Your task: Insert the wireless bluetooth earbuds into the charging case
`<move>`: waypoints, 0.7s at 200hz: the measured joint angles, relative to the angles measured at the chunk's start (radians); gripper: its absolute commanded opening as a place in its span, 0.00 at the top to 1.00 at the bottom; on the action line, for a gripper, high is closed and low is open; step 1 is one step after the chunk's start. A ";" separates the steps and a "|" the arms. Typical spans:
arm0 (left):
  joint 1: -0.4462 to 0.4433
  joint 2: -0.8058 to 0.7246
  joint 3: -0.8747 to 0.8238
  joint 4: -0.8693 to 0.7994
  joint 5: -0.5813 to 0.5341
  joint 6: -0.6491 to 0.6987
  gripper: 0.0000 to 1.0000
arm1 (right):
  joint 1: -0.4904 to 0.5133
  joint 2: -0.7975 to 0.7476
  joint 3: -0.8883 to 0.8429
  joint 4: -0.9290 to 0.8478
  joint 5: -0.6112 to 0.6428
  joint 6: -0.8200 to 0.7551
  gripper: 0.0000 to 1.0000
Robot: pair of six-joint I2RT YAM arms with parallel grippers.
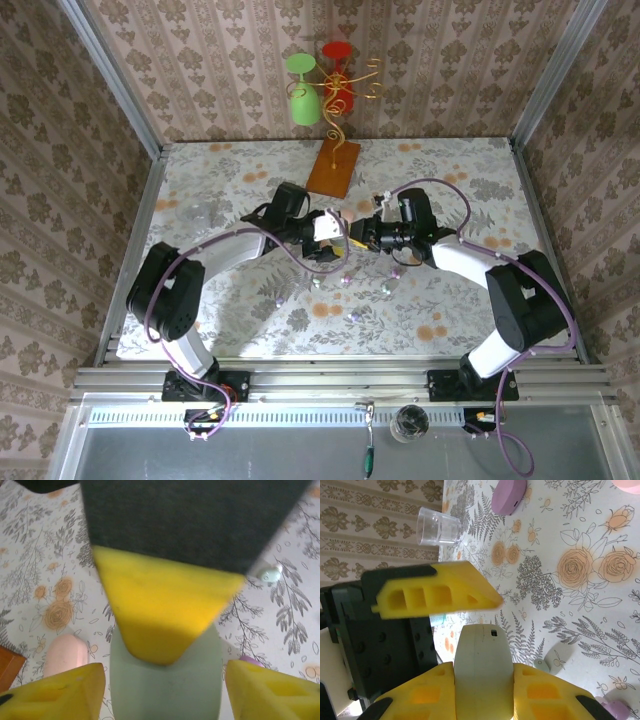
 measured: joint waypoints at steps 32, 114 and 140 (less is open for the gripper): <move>0.045 -0.104 -0.164 0.185 0.060 -0.106 0.08 | -0.024 -0.033 -0.057 0.101 -0.034 0.085 0.88; 0.152 -0.188 -0.420 0.965 0.250 -0.568 0.04 | -0.039 0.006 -0.139 0.714 -0.176 0.548 0.95; 0.162 -0.153 -0.420 1.160 0.287 -0.676 0.04 | -0.033 0.051 -0.143 0.883 -0.179 0.676 0.95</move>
